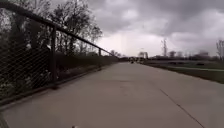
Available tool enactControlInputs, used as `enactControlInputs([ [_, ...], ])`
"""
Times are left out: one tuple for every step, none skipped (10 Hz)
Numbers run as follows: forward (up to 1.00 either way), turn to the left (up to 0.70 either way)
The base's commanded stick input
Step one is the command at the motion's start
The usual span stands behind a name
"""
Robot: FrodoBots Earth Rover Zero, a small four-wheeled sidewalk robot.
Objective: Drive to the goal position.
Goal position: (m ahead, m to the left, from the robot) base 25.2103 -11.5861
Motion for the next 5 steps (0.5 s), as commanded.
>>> enactControlInputs([
  [0.0, 0.0],
  [0.7, 0.0],
  [1.0, 0.0],
  [1.0, 0.0],
  [1.0, 0.0],
])
